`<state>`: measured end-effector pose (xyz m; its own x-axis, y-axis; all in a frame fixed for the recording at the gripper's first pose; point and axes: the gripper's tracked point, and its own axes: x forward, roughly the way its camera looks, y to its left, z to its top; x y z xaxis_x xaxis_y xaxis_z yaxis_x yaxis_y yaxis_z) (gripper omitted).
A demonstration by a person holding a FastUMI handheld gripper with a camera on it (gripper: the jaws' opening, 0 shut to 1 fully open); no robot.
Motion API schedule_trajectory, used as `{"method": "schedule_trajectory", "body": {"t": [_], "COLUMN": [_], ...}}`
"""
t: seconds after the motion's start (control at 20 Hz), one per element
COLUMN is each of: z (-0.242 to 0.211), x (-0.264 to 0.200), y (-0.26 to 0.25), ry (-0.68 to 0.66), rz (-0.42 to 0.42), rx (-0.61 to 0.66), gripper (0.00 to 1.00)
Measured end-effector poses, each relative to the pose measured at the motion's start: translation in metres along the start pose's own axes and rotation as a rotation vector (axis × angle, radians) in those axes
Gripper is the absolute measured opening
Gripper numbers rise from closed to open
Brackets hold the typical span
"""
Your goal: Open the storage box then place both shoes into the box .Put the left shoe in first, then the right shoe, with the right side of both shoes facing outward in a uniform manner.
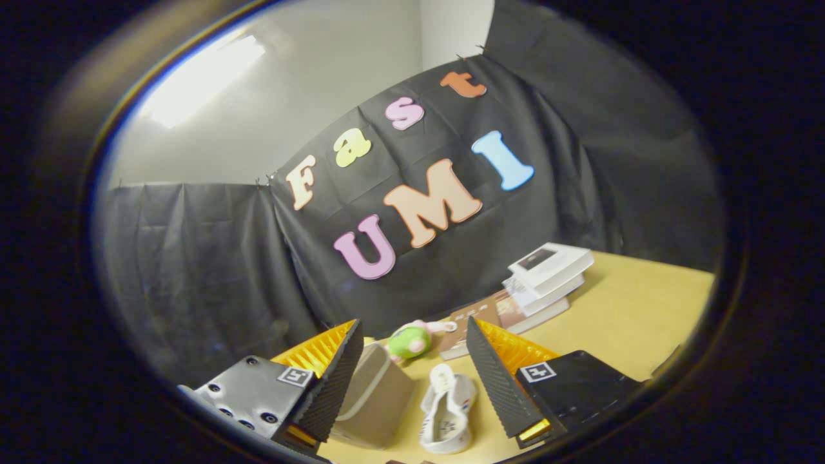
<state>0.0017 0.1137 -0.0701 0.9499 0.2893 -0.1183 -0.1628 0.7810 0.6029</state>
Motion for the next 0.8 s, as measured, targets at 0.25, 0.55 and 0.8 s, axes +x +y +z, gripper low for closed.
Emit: {"method": "schedule_trajectory", "body": {"t": [0.25,0.55,0.8], "z": [-0.059,-0.137,-0.183], "x": [0.011,0.017,0.026], "y": [0.023,0.041,0.052], "ry": [0.189,0.429,0.568], "rz": [0.059,0.079,0.087], "rx": [0.252,0.480,0.644], "gripper": [1.00,0.99,0.98]}}
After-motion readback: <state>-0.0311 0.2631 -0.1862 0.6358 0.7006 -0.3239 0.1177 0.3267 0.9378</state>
